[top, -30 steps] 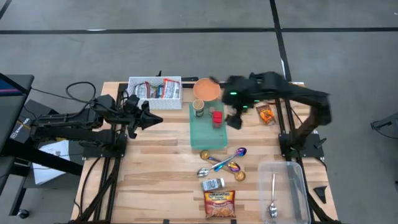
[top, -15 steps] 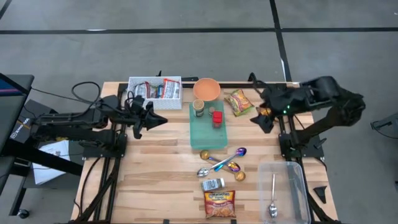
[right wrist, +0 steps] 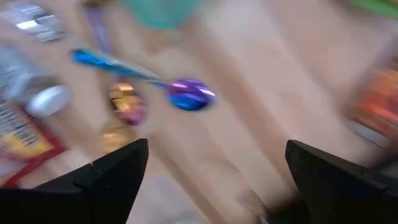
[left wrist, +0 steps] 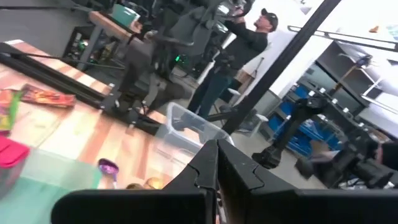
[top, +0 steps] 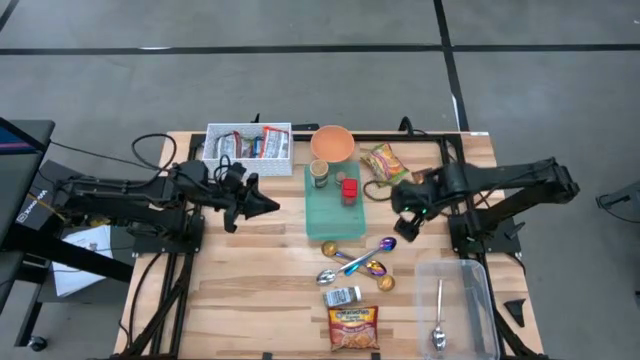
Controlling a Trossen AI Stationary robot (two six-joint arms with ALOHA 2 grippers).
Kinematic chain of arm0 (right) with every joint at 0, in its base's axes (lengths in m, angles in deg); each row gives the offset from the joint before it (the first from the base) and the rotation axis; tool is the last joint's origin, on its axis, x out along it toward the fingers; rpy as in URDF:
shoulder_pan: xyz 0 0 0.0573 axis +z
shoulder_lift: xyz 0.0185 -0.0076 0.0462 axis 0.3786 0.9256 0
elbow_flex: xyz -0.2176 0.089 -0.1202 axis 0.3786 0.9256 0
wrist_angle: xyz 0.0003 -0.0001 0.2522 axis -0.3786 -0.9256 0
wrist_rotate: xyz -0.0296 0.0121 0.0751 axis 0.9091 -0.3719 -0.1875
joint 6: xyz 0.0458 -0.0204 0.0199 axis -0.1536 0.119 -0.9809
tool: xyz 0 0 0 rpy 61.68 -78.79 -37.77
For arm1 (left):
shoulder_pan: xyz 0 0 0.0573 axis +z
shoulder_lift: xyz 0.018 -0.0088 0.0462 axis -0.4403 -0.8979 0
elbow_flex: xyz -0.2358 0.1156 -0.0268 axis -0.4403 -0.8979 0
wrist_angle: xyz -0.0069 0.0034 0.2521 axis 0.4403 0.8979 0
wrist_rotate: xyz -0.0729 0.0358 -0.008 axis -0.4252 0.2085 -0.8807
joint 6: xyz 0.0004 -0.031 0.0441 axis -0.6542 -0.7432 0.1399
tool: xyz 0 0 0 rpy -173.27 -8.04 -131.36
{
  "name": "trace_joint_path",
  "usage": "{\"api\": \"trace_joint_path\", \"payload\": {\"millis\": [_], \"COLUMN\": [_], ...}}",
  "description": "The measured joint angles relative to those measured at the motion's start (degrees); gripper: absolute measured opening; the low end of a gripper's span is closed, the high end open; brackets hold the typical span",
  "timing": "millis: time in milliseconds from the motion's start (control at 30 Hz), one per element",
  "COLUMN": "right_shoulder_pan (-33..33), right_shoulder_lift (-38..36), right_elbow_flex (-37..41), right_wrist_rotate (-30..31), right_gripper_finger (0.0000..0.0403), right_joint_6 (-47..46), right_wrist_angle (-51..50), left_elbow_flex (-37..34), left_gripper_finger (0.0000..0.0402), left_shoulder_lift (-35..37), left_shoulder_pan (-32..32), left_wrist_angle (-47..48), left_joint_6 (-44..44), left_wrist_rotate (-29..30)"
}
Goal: Pick & Place Food Item
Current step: Put the top blue spoon into the transparent bin
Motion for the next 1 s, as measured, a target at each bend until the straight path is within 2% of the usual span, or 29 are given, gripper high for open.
{"api": "trace_joint_path", "payload": {"millis": [100, 400, 633, 800, 1000], "right_shoulder_pan": [1.3, 4.7, 6.7, 8.2, 9.0], "right_shoulder_lift": [0.0, 3.7, 7.8, 10.2, 12.8], "right_elbow_flex": [5.5, 17.4, 20.9, 22.6, 22.7], "right_wrist_rotate": [-4.8, -8.0, 2.3, 1.9, 1.0], "right_gripper_finger": [0.0374, 0.0359, 0.0312, 0.0294, 0.0291], "right_joint_6": [5.0, 17.0, 28.4, 34.9, 36.8], "right_wrist_angle": [10.5, 29.1, 35.6, 41.7, 42.2], "left_elbow_flex": [0.0, 0.0, 0.0, 0.0, 0.0], "left_gripper_finger": [0.0, 0.0, 0.0, 0.0, 0.0], "left_shoulder_lift": [-0.9, -3.1, -3.1, -3.1, -3.1], "left_shoulder_pan": [-1.1, -2.5, -2.5, -2.5, -2.5], "left_wrist_angle": [-0.3, -1.9, -3.7, -3.9, -4.2], "left_joint_6": [-0.5, -1.9, -1.6, -1.5, -1.4], "left_wrist_rotate": [0.0, 0.1, 0.1, 0.0, -0.4]}}
